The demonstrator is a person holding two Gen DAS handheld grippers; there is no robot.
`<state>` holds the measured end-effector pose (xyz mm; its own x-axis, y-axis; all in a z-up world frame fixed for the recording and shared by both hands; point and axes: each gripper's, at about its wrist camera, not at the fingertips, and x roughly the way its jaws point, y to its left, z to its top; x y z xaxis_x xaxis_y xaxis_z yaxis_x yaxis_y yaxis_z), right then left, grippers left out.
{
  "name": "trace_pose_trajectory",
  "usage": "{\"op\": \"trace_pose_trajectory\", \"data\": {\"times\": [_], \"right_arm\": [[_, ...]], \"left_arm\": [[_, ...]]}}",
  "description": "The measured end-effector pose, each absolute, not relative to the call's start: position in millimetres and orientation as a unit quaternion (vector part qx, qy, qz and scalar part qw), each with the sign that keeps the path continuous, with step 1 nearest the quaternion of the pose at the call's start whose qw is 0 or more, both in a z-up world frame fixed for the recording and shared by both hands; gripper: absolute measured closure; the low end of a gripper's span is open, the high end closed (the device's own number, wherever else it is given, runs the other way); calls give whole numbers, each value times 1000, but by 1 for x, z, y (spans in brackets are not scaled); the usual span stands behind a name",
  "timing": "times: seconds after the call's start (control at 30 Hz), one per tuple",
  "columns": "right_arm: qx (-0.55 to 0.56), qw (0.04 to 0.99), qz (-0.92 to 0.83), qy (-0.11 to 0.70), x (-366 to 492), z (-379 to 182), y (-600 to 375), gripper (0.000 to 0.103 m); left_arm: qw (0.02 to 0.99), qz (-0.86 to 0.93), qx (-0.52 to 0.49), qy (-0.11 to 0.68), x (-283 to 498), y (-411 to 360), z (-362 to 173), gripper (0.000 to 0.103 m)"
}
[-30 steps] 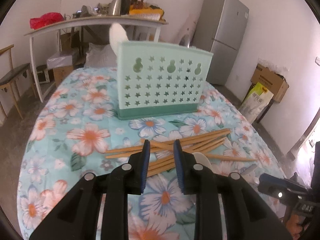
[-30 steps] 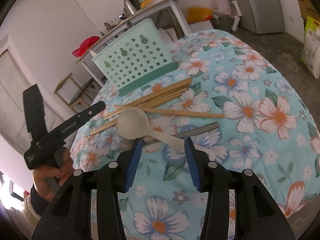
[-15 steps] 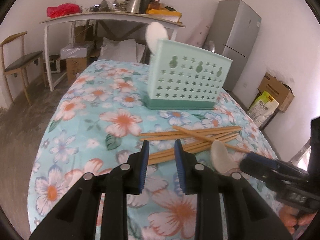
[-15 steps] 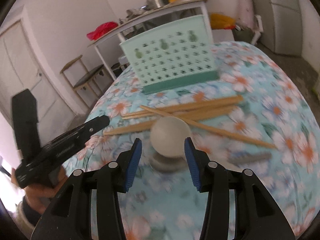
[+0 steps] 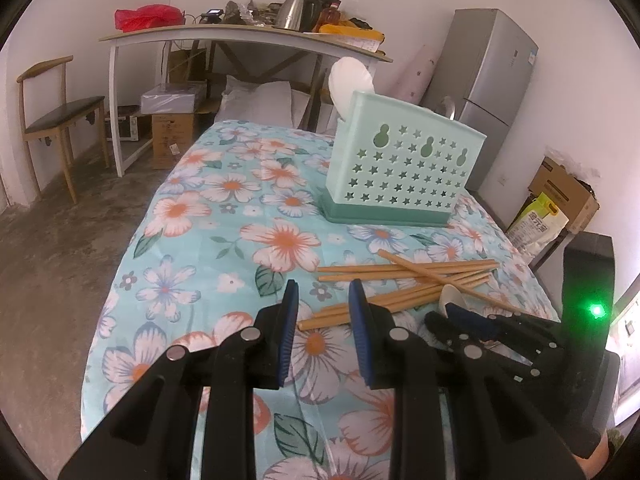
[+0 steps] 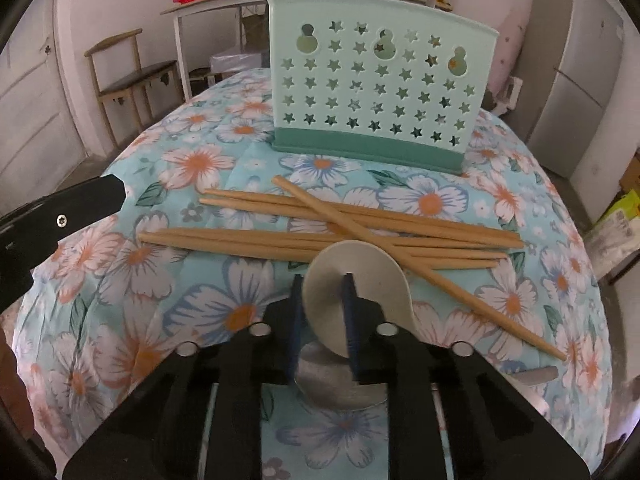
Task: Organize utensils
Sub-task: 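Lift the white spoon toward the holder with the right tool while the left tool approaches the metal spoon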
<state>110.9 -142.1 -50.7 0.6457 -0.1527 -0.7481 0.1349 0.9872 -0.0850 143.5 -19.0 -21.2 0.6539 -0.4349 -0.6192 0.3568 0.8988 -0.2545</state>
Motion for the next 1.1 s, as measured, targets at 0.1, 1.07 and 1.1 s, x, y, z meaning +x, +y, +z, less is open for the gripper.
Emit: {"op": "trace_pose_trajectory", "data": {"times": [0.1, 1.07, 1.1], "right_arm": [[-9, 911, -77, 405, 107, -46, -143, 97], [335, 920, 61, 193, 10, 57, -285, 100], [337, 920, 61, 192, 10, 56, -286, 100]], "left_arm": [[908, -219, -56, 353, 143, -19, -21, 78], [805, -375, -83, 452, 101, -91, -32, 77], [799, -375, -88, 461, 101, -93, -36, 77]]}}
